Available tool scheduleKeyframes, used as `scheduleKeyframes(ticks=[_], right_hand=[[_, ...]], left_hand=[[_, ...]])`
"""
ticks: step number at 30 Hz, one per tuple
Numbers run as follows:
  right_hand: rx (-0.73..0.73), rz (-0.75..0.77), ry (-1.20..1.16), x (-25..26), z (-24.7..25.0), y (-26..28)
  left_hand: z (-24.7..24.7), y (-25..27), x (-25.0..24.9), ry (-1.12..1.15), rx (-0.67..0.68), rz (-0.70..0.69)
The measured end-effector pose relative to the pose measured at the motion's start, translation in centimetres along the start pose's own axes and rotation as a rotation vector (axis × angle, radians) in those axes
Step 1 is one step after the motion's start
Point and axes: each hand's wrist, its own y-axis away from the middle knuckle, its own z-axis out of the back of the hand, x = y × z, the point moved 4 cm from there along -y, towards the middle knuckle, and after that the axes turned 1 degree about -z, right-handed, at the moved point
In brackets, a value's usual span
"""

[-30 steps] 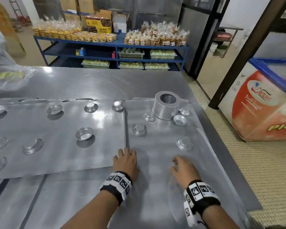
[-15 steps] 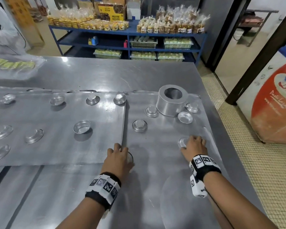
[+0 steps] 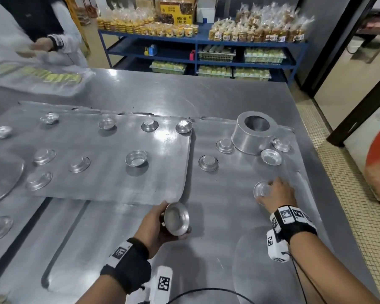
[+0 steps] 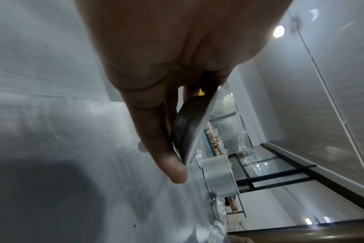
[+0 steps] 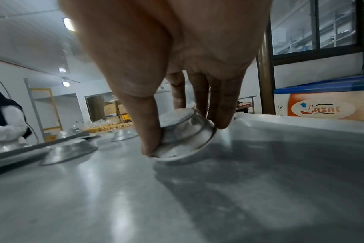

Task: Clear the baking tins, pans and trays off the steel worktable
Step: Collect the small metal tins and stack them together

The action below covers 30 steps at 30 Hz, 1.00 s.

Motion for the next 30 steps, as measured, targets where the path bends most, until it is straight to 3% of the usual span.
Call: scheduleKeyframes(ticks=[9,15,22,30], right_hand=[[-0.048,0.332,-0.350,11.0,0.5,11.8],[-0.049,0.585,-0.605,18.3,-1.4,20.9],[0.196,0.640,-0.730,23.8,-7.4,28.0],[0.451,0.636,-0.703,28.1,-11.6,32.1]], left_hand=[[5.6,1.9,-0.3,-0.175,-0.044,-0.089],[9.0,4.9,-1.9,-0.151,-0.021,-0.109],[14.0,7.5,-3.4,-0.166,0.060,-0.055],[20.3,9.0,-4.5,-0.203,-0.032,-0.141]])
